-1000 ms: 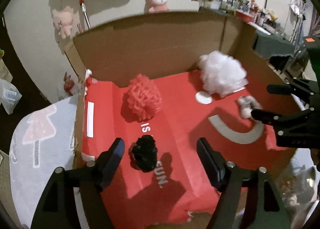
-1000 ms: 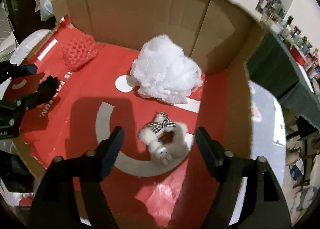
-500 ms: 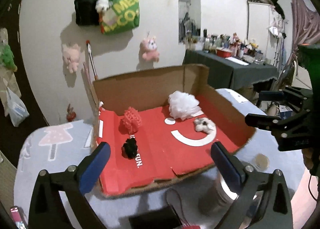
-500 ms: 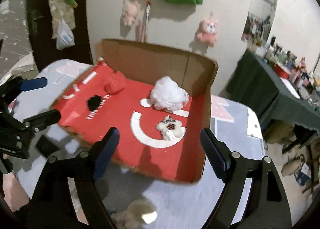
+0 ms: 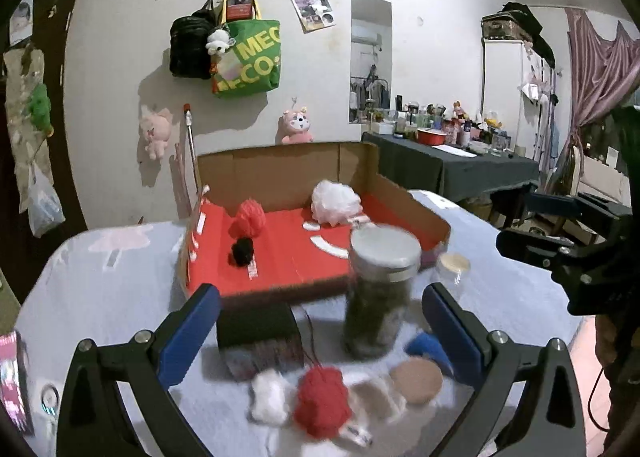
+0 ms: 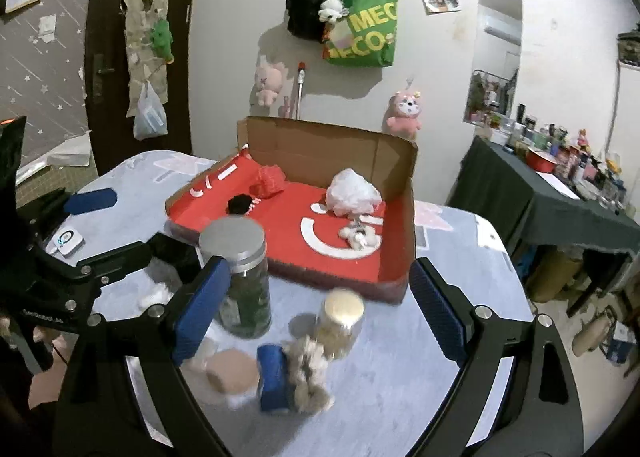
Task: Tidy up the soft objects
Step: 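Withdraw both tools from the box toward the remaining items, then grasp the red knitted ball with the left tool while the right tool grasps the cream crocheted scrunchie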
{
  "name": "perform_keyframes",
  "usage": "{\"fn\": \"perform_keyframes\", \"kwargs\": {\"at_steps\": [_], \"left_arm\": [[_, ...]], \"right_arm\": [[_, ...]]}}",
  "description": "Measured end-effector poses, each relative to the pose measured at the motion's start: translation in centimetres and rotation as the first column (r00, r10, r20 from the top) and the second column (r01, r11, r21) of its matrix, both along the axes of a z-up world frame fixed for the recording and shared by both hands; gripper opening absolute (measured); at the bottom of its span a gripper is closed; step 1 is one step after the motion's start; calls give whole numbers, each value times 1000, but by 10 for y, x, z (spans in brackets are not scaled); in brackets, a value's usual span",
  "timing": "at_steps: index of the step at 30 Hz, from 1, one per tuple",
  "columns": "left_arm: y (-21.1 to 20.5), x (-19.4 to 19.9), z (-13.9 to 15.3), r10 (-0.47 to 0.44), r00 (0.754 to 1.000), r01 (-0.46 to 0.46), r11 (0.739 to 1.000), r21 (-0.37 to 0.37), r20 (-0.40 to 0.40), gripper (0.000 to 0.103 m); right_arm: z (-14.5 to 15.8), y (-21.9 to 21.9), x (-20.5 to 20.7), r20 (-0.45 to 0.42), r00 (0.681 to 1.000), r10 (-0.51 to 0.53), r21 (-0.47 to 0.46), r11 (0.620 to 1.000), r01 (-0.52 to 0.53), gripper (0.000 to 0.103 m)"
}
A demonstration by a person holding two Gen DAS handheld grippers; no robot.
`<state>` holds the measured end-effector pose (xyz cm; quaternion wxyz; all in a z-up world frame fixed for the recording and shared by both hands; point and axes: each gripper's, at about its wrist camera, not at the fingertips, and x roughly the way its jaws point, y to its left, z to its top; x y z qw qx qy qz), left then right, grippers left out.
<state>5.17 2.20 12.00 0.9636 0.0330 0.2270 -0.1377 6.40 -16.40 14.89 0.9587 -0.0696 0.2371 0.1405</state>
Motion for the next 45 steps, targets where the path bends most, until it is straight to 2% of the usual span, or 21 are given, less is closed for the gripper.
{"fn": "perform_keyframes", "kwargs": {"at_steps": [5,11,15,21,23,25,27,30,36,38,39,40,41,42,45], "left_arm": [[-5,-7,-29,-6,998,6,1000,3,-64,103],[-8,-6,-58,0,994,6,999,51,-112,102],[-9,-5,-68,-6,991,16,998,67,-136,95],[-4,-2,-76,-3,986,18,996,89,-166,86],[-3,0,-78,-10,984,26,996,88,-179,78],[-1,3,-80,-28,979,45,996,82,-200,65],[-1,6,-82,-42,975,61,995,78,-218,59],[-2,8,-84,-57,972,77,994,78,-229,58],[-1,15,-93,-39,965,67,993,100,-258,58],[1,17,-95,-43,963,70,993,92,-267,56],[1,17,-96,-55,961,79,994,82,-270,46],[2,17,-96,-62,960,85,994,73,-272,45],[3,16,-96,-60,961,81,994,70,-268,44],[3,15,-95,-64,962,83,995,60,-264,44],[3,9,-86,-88,966,98,995,32,-243,44]], "right_arm": [[-29,-5,-13,-21,999,-31,6,1000,31,92],[-71,-18,-4,-113,991,-66,45,996,71,92],[-91,-21,2,-150,986,-71,49,996,79,92],[-106,-22,5,-174,982,-74,37,996,82,92],[-108,-23,6,-180,981,-75,37,996,83,92],[-111,-23,8,-186,980,-72,37,996,80,91],[-112,-23,9,-189,980,-63,37,997,71,91],[-114,-23,12,-203,978,-45,46,997,55,82],[-121,-22,18,-229,973,-21,53,998,34,81],[-124,-22,21,-240,971,-9,59,998,24,72],[-126,-23,23,-249,968,3,72,997,16,48],[-128,-24,24,-264,964,18,93,996,7,31],[-130,-26,26,-284,958,47,132,991,-9,31],[-131,-28,26,-296,952,74,169,985,-24,27],[-125,-29,18,-253,965,62,180,984,-17,24]]}}
